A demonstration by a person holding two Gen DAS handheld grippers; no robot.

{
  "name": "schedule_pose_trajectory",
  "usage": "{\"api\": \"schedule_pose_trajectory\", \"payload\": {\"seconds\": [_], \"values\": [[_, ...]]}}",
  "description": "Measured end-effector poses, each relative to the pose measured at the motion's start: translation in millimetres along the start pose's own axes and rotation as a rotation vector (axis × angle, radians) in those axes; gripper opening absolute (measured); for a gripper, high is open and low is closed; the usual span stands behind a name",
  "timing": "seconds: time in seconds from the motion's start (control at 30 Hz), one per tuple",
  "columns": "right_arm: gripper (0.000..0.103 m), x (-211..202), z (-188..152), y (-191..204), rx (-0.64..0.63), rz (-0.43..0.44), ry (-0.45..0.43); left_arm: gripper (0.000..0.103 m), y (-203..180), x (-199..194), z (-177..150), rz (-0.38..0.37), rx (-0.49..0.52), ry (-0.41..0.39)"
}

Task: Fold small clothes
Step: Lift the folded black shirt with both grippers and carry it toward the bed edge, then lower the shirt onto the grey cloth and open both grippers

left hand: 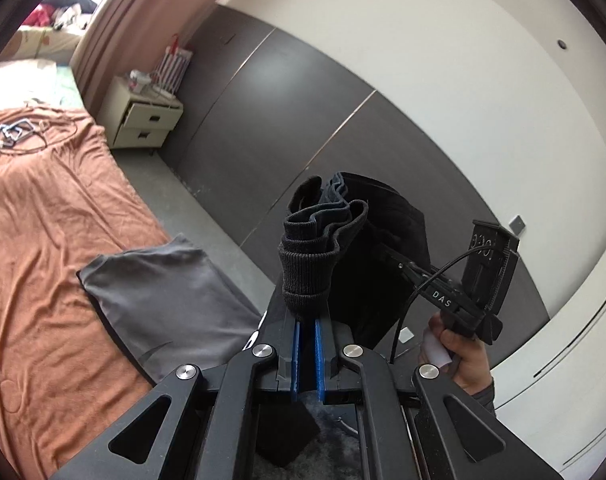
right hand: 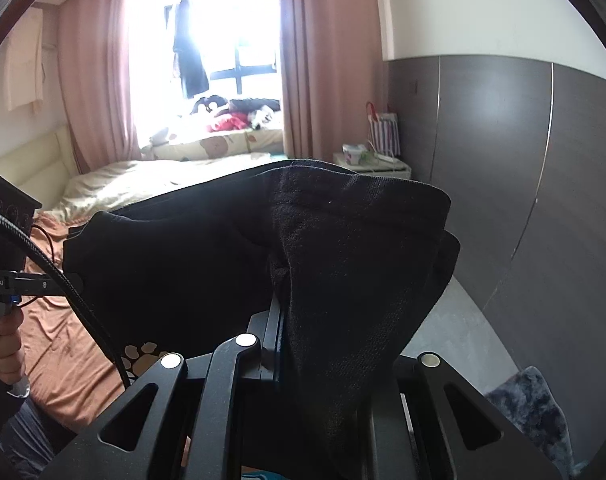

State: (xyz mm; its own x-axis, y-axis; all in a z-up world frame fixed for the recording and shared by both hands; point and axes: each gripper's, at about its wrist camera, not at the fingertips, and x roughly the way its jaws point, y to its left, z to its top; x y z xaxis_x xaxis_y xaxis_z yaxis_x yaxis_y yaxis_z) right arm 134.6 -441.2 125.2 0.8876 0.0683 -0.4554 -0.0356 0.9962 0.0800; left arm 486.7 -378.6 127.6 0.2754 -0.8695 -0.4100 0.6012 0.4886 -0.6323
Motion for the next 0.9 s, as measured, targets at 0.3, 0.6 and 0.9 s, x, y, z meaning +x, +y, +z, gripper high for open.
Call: {"api": "schedule_pose_trajectory", "payload": {"seconds": [0.3, 0.6, 0.9], "values": [[0.01, 102.7, 14.1, 13.7, 0.027, -0.013, 0.124, 0.006, 94.6, 62.1, 16.1, 0.077, -0.086, 0.045], [0.01, 175.3, 38.8, -26.8, 0.018, -0.004, 0.249, 0.006, 197.3, 114.7, 29.2, 0.129, -0.166, 0.087], [0.026, 280.1, 43.7, -57.7, 0.111, -0.092, 0.385, 0.013, 295.0, 163.6, 16.8, 0.356, -0.267, 0.141]]}}
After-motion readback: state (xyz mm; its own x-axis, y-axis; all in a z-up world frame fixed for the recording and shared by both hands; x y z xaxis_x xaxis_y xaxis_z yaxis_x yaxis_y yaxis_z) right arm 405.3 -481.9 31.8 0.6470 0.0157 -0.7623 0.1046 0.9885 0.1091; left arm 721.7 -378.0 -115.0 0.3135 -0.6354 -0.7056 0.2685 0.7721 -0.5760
